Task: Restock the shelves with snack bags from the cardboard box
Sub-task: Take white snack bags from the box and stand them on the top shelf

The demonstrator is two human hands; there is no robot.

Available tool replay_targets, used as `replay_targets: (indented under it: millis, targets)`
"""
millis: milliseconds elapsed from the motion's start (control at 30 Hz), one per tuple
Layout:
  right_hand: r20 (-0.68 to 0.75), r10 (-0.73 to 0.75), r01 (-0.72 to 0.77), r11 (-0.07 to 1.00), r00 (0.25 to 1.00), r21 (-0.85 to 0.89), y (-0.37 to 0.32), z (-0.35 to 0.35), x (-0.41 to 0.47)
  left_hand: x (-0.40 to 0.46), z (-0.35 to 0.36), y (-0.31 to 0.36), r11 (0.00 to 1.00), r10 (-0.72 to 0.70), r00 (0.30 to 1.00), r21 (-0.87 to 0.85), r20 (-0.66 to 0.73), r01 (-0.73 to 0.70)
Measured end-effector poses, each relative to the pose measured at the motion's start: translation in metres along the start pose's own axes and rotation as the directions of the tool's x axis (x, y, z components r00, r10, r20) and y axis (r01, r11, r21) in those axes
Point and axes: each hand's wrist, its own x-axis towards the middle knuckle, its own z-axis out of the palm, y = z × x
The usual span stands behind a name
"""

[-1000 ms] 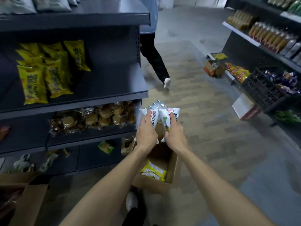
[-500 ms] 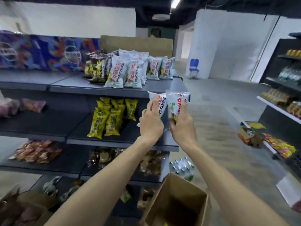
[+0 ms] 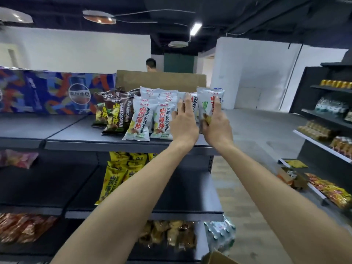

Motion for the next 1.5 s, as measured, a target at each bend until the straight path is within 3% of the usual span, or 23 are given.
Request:
replay_targets:
  millis: [467,633,800,933,1000,1133,1500]
  targets:
    - [0.091,0.110,-0.102,0.991,0.990,-0.085,0.061,0.066,0.086,0.062,0.094,-0.018,0.997,-0.074,0.989,0.031,0.131,0.071]
    - [0.161,0.180,-0.181,0.983,0.970,-0.013,0.079,0.092,0.114,0.079,0.116,-0.024,0.992,-0.111,0.987,0.074,0.118,0.103]
    - [0.142,0.232,-0.240,0.970,0.962,0.040,0.091,0.117,0.131,0.094,0.135,-0.023,0.985,-0.143,0.985,0.109,0.101,0.132]
    - [0.124,0.139,-0.147,0.988,0.982,0.053,0.100,0.134,0.135,0.099,0.152,-0.032,0.975,-0.134,0.991,0.175,-0.024,0.137]
    - [0.151,0.080,-0.082,0.997,0.985,0.006,0.108,0.145,0.133,0.096,0.164,-0.039,0.966,-0.142,0.989,0.213,-0.030,0.145]
    - [0.310,0.138,-0.092,0.983,0.941,-0.160,0.123,0.158,0.131,0.094,0.179,-0.046,0.959,-0.183,0.983,0.225,0.025,0.173]
    - [0.307,0.071,-0.001,0.975,0.949,-0.223,0.123,0.156,0.131,0.094,0.184,-0.051,0.968,-0.158,0.987,0.200,0.020,0.151]
